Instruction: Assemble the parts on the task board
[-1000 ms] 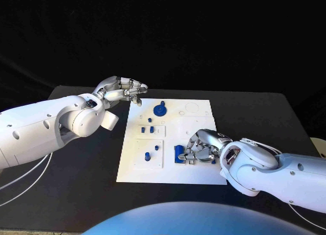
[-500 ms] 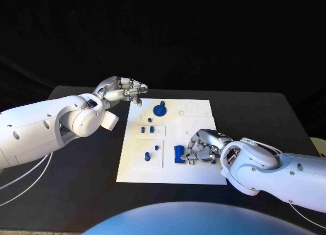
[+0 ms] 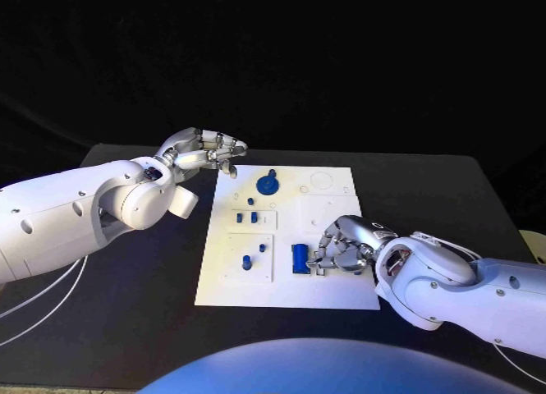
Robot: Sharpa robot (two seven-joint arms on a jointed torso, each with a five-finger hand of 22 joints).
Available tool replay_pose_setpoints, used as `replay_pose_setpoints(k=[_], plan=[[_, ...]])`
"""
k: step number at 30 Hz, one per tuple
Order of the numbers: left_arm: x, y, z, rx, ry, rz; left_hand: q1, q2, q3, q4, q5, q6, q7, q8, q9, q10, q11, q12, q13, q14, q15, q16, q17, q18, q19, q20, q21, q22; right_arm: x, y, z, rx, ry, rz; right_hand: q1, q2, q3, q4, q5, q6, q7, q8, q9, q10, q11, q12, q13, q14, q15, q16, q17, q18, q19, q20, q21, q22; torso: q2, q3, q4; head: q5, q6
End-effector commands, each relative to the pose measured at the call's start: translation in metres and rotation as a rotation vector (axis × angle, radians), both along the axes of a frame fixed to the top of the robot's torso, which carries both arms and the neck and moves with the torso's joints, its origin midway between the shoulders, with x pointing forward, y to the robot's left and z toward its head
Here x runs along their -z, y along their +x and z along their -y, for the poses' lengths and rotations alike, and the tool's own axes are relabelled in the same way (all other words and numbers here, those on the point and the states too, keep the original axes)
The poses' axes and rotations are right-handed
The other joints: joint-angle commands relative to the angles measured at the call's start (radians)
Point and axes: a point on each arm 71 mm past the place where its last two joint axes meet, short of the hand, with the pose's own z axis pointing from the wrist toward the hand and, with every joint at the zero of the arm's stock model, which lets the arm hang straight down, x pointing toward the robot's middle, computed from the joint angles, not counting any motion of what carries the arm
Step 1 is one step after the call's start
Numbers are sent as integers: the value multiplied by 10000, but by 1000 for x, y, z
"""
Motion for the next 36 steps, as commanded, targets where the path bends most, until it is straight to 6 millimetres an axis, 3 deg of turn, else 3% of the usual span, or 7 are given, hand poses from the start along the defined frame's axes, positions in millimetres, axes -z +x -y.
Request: replay_pose_setpoints(k=[1, 7, 14, 24, 36], plan=[[-2, 0, 1, 65, -160, 192, -7, 69, -16, 48, -1, -75, -1, 49, -16, -78, 8, 68, -9, -74, -19, 49, -11, 81, 51, 17, -41, -10, -5, 0, 14, 574, 353, 192, 236, 17, 95, -28, 58, -67, 13, -49, 41, 109, 4, -72, 1083, 1053, -30, 32, 2603, -72, 11, -3, -78, 846, -10, -3, -14, -35, 2], [-3, -1, 0, -23, -276, 283, -10, 58, -29, 52, -16, -71, -3, 54, -17, -69, 7, 83, -7, -80, -18, 51, -13, 81, 51, 18, -48, -12, -8, 0, 46, 1315, 96, 169, 726, 55, 151, -43, 181, -251, 62, -136, 80, 22, 42, -222, 962, 1037, -2, 7, 2530, -55, -22, 16, -212, 814, -10, -6, -34, -176, 2], [-3, -2, 0, -33, -316, 290, -10, 58, -29, 52, -16, -71, -3, 54, -17, -69, 7, 83, -7, -80, -18, 51, -13, 81, 51, 18, -48, -12, -6, -3, 76, 1911, -505, 123, 865, 62, 130, -23, 222, -369, 119, -229, 59, -53, 84, -350, 857, 1029, 29, -6, 2495, -46, -42, 39, -287, 796, -12, 0, -56, -232, 2], [-2, -2, 0, 16, -320, 240, -11, 56, -36, 57, -23, -68, -4, 59, -17, -62, 5, 94, -5, -83, -18, 52, -15, 80, 52, 18, -53, -14, 3, -5, 83, 2045, -991, 15, 621, 73, -15, 0, 206, -333, 150, -259, 51, -100, 123, -442, 786, 1020, 66, -22, 2452, -34, -64, 72, -382, 771, -12, -2, -41, -253, 2], [-2, -3, -1, 12, -292, 182, -16, 57, -48, 69, -31, -68, -4, 62, -19, -60, 5, 107, -5, -86, -18, 56, -17, 80, 53, 19, -61, -16, 23, -11, 70, 1737, -1146, -465, 552, 138, -41, -11, 208, -264, 129, -246, 59, -102, 110, -451, 783, 1015, 65, -30, 2430, -20, -80, 80, -450, 751, -4, -4, -41, -201, 2]])
